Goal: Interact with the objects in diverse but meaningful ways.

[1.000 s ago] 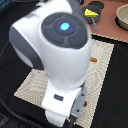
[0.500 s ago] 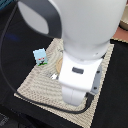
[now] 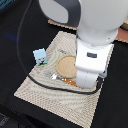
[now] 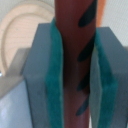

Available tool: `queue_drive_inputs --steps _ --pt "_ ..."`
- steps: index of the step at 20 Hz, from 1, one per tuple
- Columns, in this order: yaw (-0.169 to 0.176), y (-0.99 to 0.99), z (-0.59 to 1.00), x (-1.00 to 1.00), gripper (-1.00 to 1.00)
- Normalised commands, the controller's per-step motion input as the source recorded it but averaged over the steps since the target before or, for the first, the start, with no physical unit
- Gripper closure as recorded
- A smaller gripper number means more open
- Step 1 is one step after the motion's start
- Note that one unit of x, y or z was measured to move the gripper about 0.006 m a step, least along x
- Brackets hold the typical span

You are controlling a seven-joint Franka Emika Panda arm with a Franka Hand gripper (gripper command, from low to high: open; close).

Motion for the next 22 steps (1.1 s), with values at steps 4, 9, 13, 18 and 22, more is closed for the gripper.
queue_drive_inputs --steps 4,9,13,18,22 --pt "0.051 0.43 -0.34 -1.00 1.00" --pt "0.038 0.34 -0.25 -1.00 1.00" --pt "0.032 0.23 -0.16 -1.00 1.00" --pt "0.033 0.23 -0.18 -1.00 1.00" --pt "0.035 0.14 -0.20 -1.00 1.00"
